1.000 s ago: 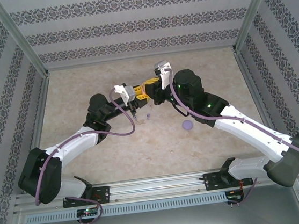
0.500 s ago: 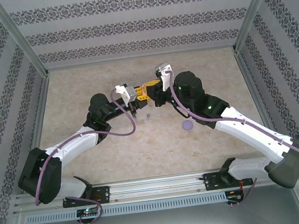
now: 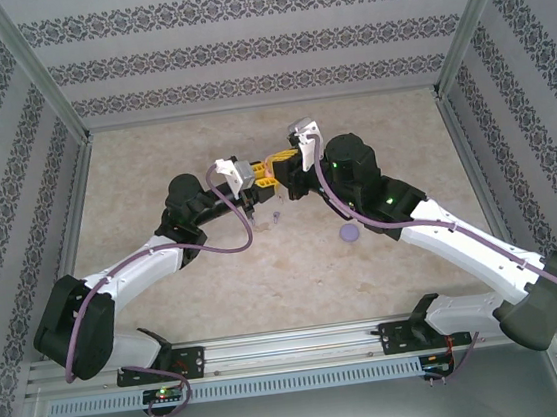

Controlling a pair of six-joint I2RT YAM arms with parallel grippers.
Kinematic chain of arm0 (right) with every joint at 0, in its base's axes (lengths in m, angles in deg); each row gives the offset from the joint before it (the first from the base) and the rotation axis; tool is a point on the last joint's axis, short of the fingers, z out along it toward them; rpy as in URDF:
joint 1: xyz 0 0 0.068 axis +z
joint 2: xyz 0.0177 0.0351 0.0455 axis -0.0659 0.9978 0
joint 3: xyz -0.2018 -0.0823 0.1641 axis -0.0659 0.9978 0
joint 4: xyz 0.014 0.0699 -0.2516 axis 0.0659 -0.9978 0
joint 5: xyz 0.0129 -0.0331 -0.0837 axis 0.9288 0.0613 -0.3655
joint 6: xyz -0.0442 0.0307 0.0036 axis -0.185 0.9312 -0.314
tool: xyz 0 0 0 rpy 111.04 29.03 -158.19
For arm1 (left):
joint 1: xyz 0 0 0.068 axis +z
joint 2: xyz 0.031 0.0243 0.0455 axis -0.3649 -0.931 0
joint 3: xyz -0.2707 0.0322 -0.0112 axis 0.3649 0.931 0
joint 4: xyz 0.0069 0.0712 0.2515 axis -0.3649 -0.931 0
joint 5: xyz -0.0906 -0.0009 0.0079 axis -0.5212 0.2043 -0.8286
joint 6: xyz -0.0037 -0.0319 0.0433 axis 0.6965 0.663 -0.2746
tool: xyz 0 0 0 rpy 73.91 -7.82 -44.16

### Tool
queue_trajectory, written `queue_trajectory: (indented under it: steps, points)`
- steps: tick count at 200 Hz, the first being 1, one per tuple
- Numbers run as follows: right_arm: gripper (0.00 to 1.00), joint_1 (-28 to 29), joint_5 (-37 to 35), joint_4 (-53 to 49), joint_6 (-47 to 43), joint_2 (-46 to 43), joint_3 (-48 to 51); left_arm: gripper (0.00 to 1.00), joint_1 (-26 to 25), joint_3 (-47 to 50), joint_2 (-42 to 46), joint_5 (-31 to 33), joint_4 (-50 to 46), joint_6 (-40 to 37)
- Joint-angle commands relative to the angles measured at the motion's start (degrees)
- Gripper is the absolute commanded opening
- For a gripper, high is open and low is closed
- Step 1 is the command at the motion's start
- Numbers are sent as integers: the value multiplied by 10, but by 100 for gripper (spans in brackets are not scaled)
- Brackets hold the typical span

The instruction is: Insert the wireless bluetooth earbuds into the charging case

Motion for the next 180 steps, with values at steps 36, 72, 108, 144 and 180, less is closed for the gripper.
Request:
queue_trajectory:
  steps: [36,72,108,144,180]
  points:
    - [10,-21,6,-11,15,14,-42,0,-8,-18,23,-35,29,-5]
    - [10,-27,33,-10,20,8,-58,0,-8,-18,23,-37,24,-5]
    - [10,-27,60,-17,13,-19,-47,0,-9,-22,24,-40,16,-12]
    - [10,-27,88,-25,3,-37,-29,0,-8,-34,27,-50,-5,-19]
    - [10,-25,106,-20,1,-39,-16,0,-8,-40,28,-57,-13,-22]
